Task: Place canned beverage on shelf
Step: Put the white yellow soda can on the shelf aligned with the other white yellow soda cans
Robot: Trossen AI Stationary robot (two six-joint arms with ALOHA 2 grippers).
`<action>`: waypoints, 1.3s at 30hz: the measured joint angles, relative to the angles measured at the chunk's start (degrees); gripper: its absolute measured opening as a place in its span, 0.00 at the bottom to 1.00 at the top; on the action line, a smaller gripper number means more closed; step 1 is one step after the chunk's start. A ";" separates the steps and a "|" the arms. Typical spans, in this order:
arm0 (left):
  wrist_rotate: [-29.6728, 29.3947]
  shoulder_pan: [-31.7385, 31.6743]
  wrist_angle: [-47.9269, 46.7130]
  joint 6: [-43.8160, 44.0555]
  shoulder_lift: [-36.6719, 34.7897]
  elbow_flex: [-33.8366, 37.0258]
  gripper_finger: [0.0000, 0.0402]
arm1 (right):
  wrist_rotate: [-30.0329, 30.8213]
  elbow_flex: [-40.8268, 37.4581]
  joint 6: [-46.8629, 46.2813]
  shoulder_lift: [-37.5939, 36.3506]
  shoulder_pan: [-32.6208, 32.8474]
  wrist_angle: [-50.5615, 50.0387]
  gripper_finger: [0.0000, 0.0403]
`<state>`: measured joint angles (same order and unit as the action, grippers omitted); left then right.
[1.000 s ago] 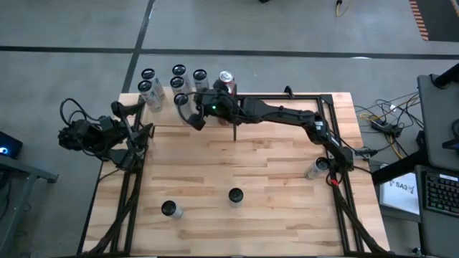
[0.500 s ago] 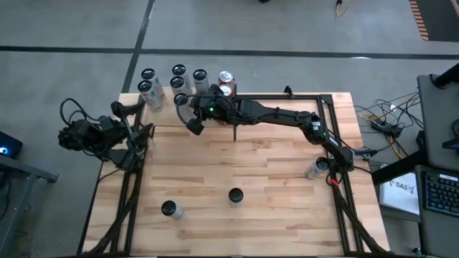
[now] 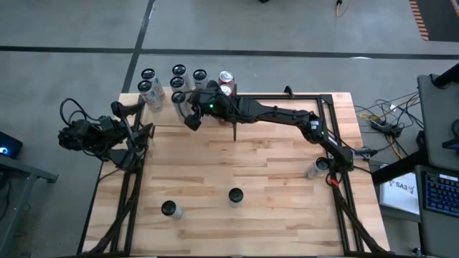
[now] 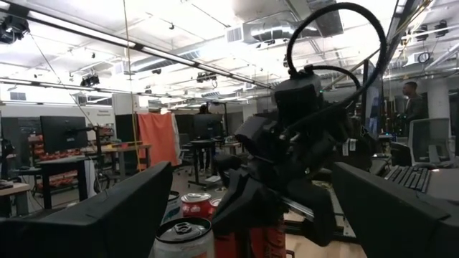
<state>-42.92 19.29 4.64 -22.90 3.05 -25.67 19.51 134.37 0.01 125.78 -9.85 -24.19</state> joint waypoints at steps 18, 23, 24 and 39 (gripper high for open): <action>-0.01 0.01 -0.13 -0.44 0.00 0.00 0.91 | -3.36 0.52 -0.50 -0.07 0.65 -4.23 0.02; -0.02 0.00 -0.13 -0.44 0.00 0.00 0.91 | -4.93 0.48 0.77 0.42 0.85 -0.92 0.02; -0.02 0.00 -0.15 -0.44 0.00 0.00 0.91 | -4.80 0.48 0.97 0.55 0.83 -0.37 0.02; -0.02 0.00 -0.15 -0.44 0.00 0.00 0.91 | -4.22 0.46 1.68 0.70 -1.04 0.96 0.02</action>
<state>-42.94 19.29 4.49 -23.33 3.05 -25.67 15.29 134.82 1.69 126.48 -10.90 -23.22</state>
